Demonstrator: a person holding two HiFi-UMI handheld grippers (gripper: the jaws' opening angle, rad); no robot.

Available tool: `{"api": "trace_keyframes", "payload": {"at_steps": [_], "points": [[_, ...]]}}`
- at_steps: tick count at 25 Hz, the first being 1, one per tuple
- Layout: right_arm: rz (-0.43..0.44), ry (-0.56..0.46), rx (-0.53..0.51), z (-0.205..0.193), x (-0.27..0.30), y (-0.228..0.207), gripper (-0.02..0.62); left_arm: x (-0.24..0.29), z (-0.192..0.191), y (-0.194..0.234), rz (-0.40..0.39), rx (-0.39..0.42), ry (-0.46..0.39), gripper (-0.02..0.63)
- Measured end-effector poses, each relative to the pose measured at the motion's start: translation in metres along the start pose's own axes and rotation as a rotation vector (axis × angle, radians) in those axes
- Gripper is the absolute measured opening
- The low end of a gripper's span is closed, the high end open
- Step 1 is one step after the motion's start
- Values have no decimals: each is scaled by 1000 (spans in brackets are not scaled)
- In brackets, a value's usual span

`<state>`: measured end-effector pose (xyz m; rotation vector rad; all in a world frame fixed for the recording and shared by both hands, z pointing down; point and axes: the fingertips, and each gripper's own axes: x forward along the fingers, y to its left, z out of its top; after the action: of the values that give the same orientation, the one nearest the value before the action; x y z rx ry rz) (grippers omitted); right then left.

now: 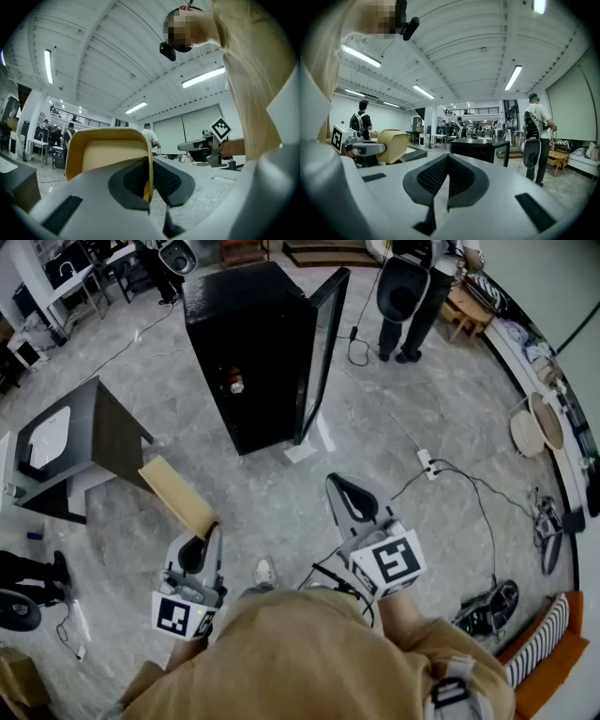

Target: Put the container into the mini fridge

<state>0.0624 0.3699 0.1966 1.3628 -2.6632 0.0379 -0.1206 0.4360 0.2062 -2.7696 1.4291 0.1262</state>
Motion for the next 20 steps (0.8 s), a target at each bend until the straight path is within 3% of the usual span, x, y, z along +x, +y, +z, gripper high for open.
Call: {"api": "trace_keyframes", "payload": {"at_steps": [9, 14, 20], "points": [[13, 3, 3, -8, -26, -23, 2, 12, -12, -43, 21, -27, -3, 5], [-8, -47, 36, 0, -8, -23, 2, 21, -9, -14, -6, 1, -24, 5], [-59, -41, -18, 4, 33, -10, 2, 29, -17, 35, -56, -1, -12, 5]]}}
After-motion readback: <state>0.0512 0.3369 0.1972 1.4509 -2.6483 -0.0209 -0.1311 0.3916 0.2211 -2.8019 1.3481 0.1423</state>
